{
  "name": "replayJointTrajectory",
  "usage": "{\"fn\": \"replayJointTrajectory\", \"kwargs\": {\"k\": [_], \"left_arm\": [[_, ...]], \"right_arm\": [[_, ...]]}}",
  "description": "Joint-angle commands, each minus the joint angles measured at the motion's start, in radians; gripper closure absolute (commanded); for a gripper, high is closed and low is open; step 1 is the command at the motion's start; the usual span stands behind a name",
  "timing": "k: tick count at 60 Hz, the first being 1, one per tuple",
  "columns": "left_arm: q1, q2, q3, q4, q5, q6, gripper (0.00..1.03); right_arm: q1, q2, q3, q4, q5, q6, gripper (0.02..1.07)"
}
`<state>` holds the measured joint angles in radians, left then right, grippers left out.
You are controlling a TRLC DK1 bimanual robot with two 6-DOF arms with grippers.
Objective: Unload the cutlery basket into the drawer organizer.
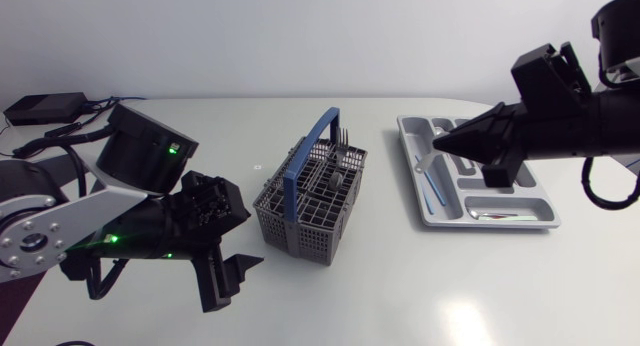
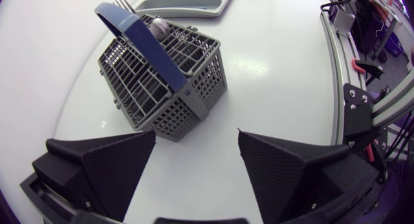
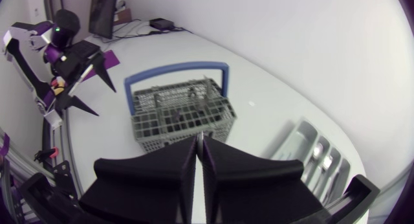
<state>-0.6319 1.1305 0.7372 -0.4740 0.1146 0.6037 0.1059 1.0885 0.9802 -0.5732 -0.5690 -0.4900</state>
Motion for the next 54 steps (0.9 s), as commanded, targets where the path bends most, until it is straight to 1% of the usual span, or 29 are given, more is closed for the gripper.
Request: {"fn": "replayJointTrajectory", "kwargs": {"k": [1,6,7,11,20,29,33,40,51,52,53,54], "left_arm": [[-0.015,0.008,-0.013,-0.008,-0.006,0.005,0.05],[-0.023,0.008,-0.013,-0.008,-0.01,0.002,0.05],[-0.025,0.008,-0.013,-0.008,-0.01,0.002,0.05],[-0.026,0.008,-0.013,-0.008,-0.013,0.001,0.05],[-0.028,0.005,-0.018,-0.008,-0.013,0.001,0.05],[-0.026,0.003,-0.019,-0.008,-0.015,0.001,0.05],[-0.026,0.002,-0.019,-0.008,-0.015,0.002,0.05],[-0.026,0.0,-0.019,-0.008,-0.016,0.002,0.05],[-0.032,0.0,-0.018,-0.009,-0.018,-0.001,0.05],[-0.034,0.0,-0.016,-0.009,-0.018,-0.001,0.05],[-0.034,-0.001,-0.016,-0.009,-0.018,-0.001,0.05],[-0.037,-0.001,-0.016,-0.009,-0.021,-0.001,0.05]], "right_arm": [[-0.074,0.013,-0.044,-0.011,0.037,0.005,1.01],[-0.115,0.016,-0.071,0.004,0.107,-0.004,1.01],[-0.121,0.017,-0.083,0.019,0.144,-0.002,1.01],[-0.144,0.034,-0.114,0.053,0.227,0.001,1.01],[-0.229,0.128,-0.178,0.182,0.35,-0.002,1.01],[-0.267,0.205,-0.202,0.26,0.425,-0.004,1.01],[-0.279,0.241,-0.207,0.305,0.474,0.002,1.01],[-0.285,0.304,-0.207,0.346,0.531,0.016,1.01],[-0.285,0.465,-0.209,0.457,0.58,0.031,1.01],[-0.285,0.47,-0.209,0.463,0.58,0.031,1.01],[-0.284,0.479,-0.212,0.473,0.581,0.031,0.98],[-0.282,0.488,-0.213,0.484,0.586,0.033,0.92]]}}
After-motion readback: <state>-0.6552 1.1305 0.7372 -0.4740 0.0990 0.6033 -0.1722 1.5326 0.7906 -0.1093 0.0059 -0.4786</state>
